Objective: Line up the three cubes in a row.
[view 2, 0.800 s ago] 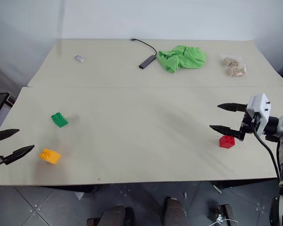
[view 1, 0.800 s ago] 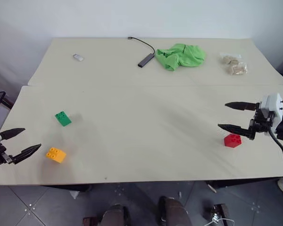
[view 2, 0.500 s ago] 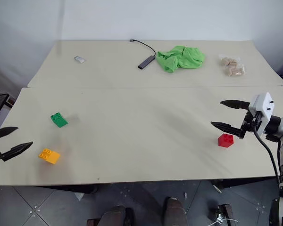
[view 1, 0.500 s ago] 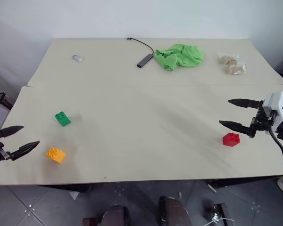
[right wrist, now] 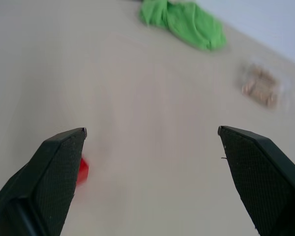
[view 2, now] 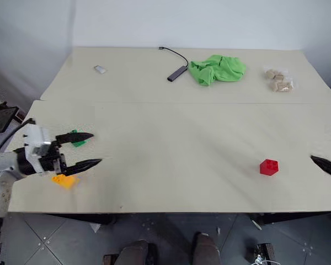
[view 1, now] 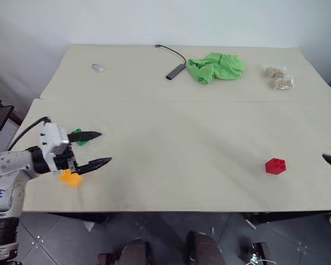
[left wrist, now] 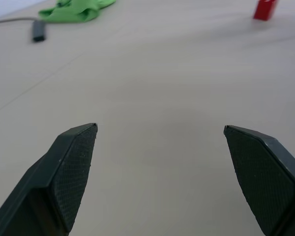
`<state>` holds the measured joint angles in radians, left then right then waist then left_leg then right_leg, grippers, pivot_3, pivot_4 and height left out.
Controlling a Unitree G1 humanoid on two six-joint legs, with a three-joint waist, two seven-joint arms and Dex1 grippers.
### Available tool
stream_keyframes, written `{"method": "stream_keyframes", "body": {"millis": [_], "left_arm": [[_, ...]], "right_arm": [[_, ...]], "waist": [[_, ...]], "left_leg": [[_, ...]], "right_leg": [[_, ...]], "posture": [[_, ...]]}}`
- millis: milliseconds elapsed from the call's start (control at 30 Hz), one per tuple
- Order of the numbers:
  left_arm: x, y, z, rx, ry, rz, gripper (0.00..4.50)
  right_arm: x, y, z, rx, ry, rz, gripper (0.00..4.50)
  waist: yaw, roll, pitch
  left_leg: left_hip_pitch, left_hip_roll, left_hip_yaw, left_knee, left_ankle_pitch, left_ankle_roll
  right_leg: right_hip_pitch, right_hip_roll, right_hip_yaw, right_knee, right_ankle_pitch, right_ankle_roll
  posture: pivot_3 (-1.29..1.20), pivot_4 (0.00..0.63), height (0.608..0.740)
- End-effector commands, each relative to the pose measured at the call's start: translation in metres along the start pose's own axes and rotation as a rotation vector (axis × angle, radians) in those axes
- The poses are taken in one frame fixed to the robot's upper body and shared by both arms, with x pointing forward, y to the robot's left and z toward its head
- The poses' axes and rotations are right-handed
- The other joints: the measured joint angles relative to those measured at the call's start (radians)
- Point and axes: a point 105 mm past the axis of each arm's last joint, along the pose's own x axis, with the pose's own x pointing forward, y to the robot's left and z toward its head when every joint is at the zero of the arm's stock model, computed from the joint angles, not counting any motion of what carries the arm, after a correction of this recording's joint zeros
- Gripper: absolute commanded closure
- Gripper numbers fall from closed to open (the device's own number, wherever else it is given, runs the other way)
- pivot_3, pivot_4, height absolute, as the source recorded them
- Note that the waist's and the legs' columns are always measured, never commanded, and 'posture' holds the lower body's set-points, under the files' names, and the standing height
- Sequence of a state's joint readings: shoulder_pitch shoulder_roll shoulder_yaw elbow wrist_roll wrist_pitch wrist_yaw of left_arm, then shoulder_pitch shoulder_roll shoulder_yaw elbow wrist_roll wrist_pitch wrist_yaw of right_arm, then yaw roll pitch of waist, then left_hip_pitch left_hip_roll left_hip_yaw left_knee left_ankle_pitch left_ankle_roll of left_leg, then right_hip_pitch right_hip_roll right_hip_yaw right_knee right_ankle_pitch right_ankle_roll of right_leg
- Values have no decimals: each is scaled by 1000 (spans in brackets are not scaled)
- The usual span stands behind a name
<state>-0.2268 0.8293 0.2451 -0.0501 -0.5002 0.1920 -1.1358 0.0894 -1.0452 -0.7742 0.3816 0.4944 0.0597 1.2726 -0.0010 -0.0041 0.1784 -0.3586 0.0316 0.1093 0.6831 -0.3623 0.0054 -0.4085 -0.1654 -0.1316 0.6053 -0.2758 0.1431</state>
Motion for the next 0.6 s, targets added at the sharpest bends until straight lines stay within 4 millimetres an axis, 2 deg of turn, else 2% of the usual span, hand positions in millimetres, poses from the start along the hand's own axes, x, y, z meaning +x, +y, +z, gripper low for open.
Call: {"method": "stream_keyframes", "body": {"millis": [33, 133, 200, 300, 467, 600], "left_arm": [[18, -16, 1, 43, 18, -116, 148], [21, -25, 1, 0, 8, -162, 148], [22, -30, 3, -8, -1, -171, 148], [25, -35, 6, -19, -15, -162, 148], [29, -43, 4, -35, -16, -152, 148], [35, -44, 6, -28, -23, -161, 148]], "right_arm": [[-28, -5, -5, 17, 45, -84, 0], [-34, 1, -23, 49, 130, -101, 0], [-27, 4, -20, 86, 152, -95, 0], [-8, 16, -9, 91, 168, -13, 0], [35, 51, -4, 19, 323, 268, 0], [69, 48, -7, -75, 355, 345, 0]], "waist": [[0, 1, 0], [-6, 0, 0], [-11, 0, 0], [-18, 1, -1], [-25, 1, -1], [-22, 1, 0]], "left_leg": [[0, 0, 1, 0, 0, 0], [2, 0, 2, 0, 0, 1], [3, 0, 3, 0, 0, 1], [4, 1, 5, 0, 0, 1], [5, 1, 4, 0, -1, 1], [5, 0, 5, 1, -1, 2]], "right_leg": [[0, 0, 1, -1, 0, 0], [1, 0, 2, -1, 0, 0], [1, 0, 4, -1, 0, 0], [1, 0, 7, 0, 0, 0], [1, 0, 10, 1, 0, -1], [1, 0, 10, 0, 0, -1]], "posture": [[0, 150, 740], [0, 150, 740], [0, 150, 740], [0, 150, 740], [0, 150, 740], [0, 150, 740]]}}
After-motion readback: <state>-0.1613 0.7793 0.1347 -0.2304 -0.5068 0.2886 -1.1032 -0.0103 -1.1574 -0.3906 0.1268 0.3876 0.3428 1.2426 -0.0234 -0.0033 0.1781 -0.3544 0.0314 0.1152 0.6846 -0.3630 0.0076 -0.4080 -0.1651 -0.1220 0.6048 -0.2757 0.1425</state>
